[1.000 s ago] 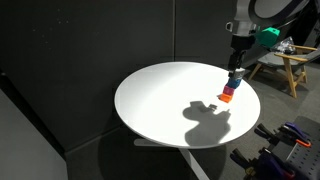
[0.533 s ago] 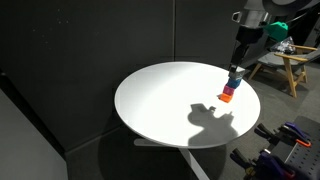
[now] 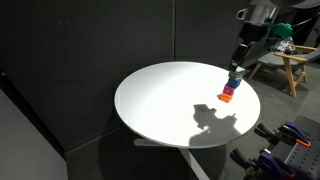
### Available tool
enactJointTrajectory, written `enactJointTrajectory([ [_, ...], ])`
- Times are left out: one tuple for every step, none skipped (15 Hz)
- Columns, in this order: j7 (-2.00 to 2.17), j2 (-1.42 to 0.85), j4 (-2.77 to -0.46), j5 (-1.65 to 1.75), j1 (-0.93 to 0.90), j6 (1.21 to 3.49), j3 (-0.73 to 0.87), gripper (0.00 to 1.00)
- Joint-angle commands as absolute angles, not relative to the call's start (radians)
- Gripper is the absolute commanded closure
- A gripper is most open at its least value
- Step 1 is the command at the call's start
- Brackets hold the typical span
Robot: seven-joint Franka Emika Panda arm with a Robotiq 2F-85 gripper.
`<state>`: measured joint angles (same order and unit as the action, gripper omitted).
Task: Put the grey block on top of the stacked blocks
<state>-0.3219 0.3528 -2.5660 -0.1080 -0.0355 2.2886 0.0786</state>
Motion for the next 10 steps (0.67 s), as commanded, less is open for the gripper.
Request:
enactJointTrajectory([
  [-0.311,0.369,-2.571,-0.116,-0.035,2.266,0.085,0.00],
  [-0.317,0.353,-2.565,-0.107,-0.037,2.282,0.081,0.00],
  [-0.316,0.353,-2.566,-0.107,-0.037,2.280,0.082,0.00],
  [-0.316,0.353,-2.566,-0.107,-0.037,2.279,0.082,0.00],
  [-0.316,0.353,-2.566,-0.107,-0.037,2.279,0.082,0.00],
  [-0.316,0.353,-2.566,-0.107,-0.037,2.279,0.082,0.00],
  [-0.316,0.353,-2.566,-0.107,-0.037,2.279,0.082,0.00],
  [-0.316,0.353,-2.566,-0.107,-0.037,2.279,0.082,0.00],
  [-0.316,0.353,-2.566,-0.107,-0.037,2.279,0.082,0.00],
  [-0.316,0.353,-2.566,-0.107,-0.037,2.279,0.082,0.00],
])
